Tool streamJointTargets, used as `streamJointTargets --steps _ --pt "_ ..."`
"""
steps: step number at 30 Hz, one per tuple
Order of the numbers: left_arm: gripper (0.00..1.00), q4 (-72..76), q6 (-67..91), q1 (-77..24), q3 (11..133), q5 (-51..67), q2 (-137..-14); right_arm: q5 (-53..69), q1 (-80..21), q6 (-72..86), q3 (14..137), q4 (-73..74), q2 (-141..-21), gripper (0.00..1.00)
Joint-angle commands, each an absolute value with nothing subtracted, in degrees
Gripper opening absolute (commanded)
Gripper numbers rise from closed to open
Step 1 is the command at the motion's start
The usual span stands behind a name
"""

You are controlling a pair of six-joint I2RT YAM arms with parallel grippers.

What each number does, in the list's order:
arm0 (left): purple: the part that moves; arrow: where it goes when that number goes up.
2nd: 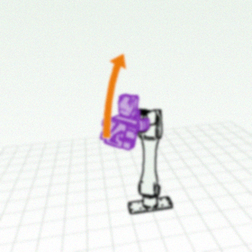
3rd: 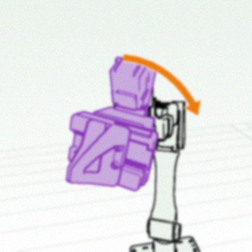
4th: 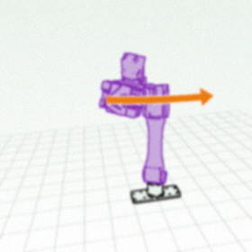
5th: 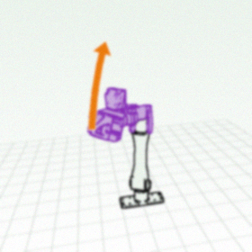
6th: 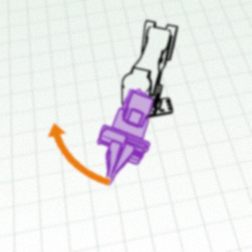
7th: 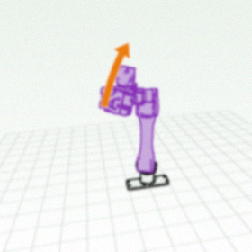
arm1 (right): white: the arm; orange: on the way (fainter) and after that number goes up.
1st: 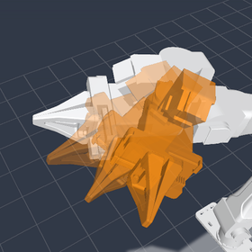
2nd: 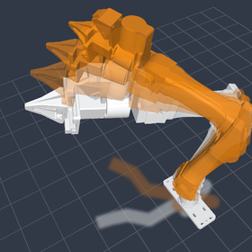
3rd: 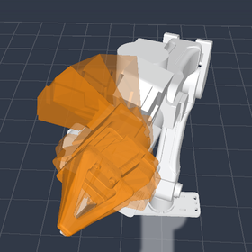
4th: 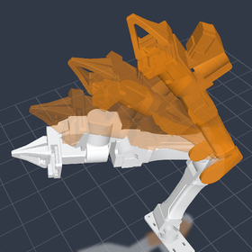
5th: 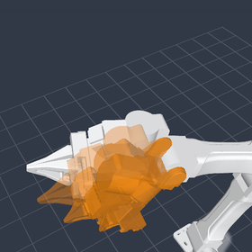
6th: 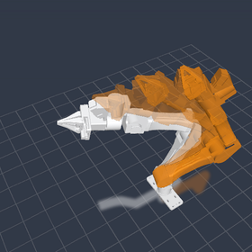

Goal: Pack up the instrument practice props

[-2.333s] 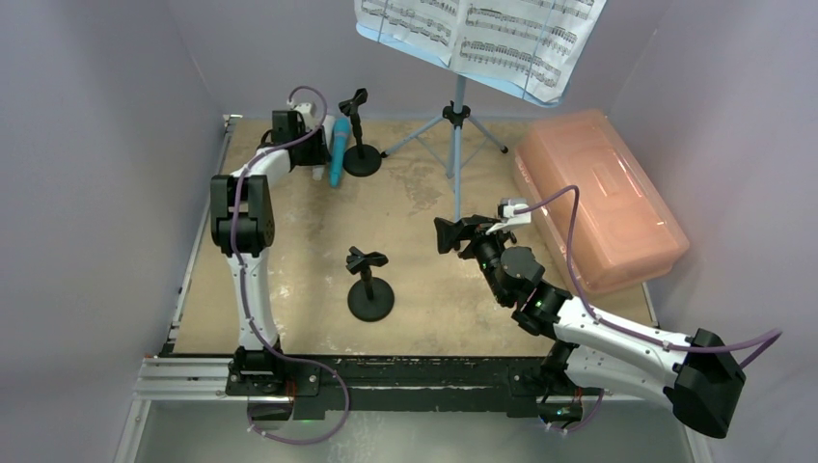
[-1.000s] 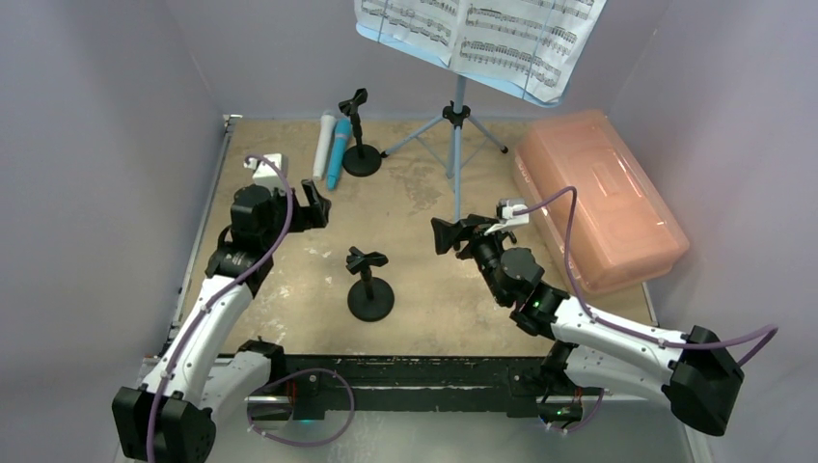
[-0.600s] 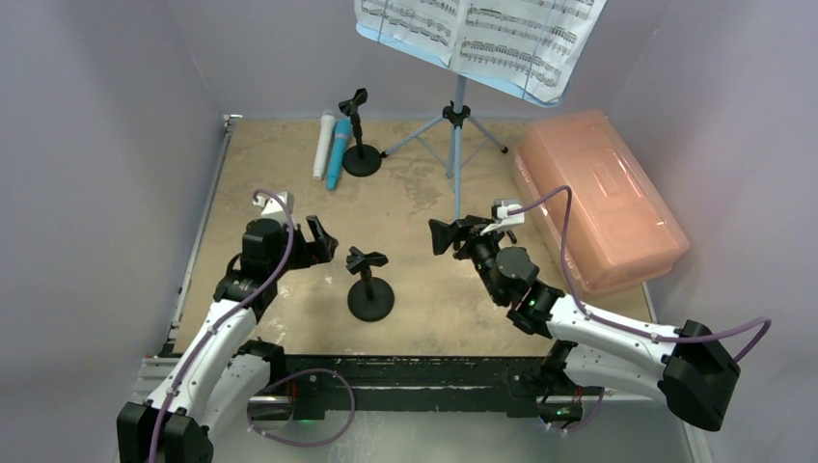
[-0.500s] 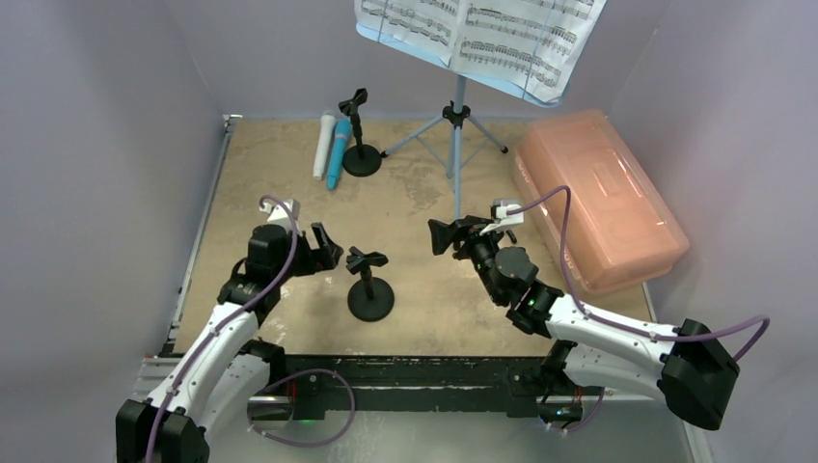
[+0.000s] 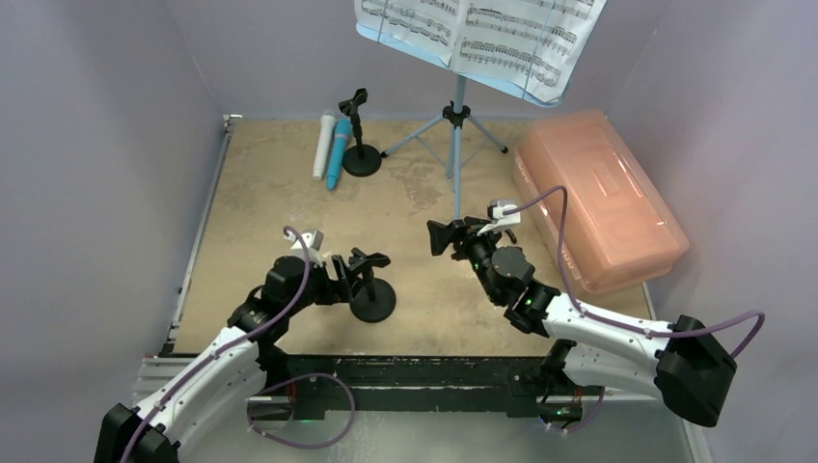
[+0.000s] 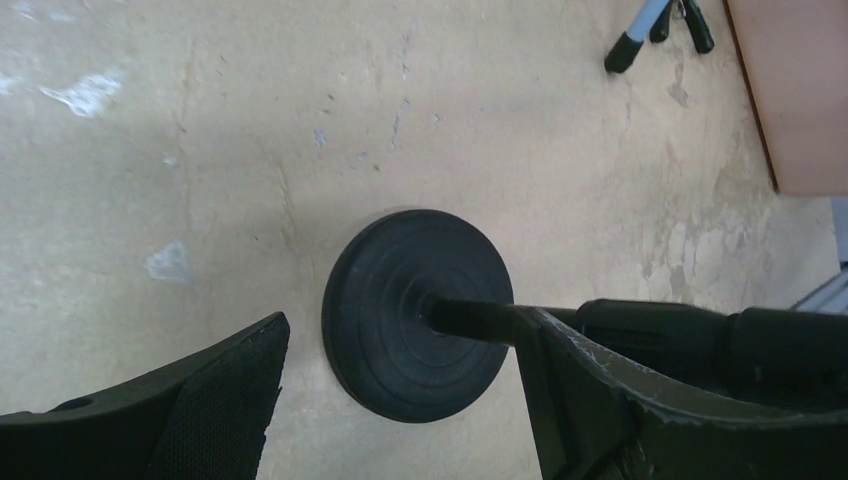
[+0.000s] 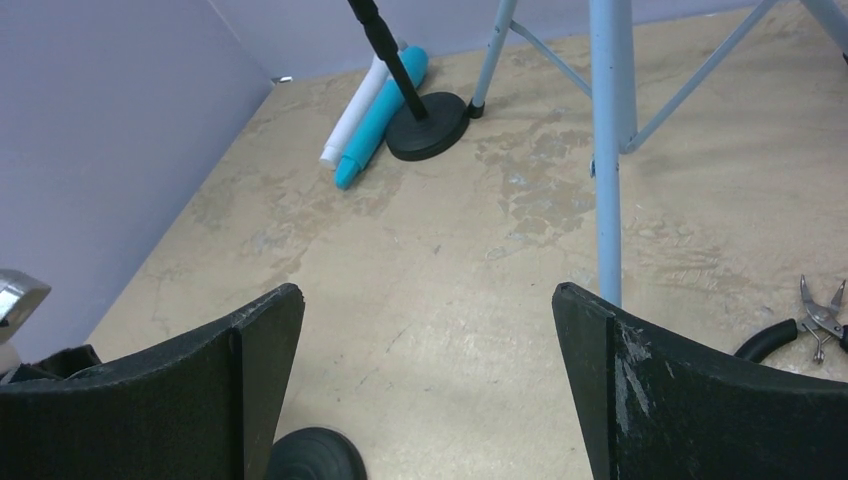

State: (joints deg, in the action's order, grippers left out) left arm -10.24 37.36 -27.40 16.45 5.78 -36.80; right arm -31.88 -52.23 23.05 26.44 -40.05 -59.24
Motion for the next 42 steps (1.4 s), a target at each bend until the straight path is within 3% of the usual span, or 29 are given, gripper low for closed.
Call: streamJointTargets --steps 1,7,21,28,37,42 --pt "0.81 -1.69 38.91 -30.32 13.12 7.18 -34.15 -32.54 -52.47 22.47 26.37 -42.48 -59.50 0.98" --pt "0.78 8.50 36.35 -31.80 9.71 11.82 -33.21 -32.66 -52.47 22.63 26.36 -42.56 -59.74 0.98" --pt "0.76 16.13 32.28 -39.94 9.76 18.79 -37.65 -33.04 -52.47 22.94 26.28 -42.48 -59.94 0.98" --pt "0.76 21.63 28.79 -47.27 8.88 15.81 -39.09 -33.31 -52.46 23.01 26.28 -42.53 -60.03 0.98" --pt "0.73 36.26 18.62 -50.40 8.75 5.38 -50.64 -33.41 -52.42 22.96 26.28 -42.30 -59.86 0.98" --pt "0.61 45.41 14.64 -50.47 7.01 1.24 -55.19 -33.50 -52.42 23.14 26.19 -42.37 -59.87 0.98"
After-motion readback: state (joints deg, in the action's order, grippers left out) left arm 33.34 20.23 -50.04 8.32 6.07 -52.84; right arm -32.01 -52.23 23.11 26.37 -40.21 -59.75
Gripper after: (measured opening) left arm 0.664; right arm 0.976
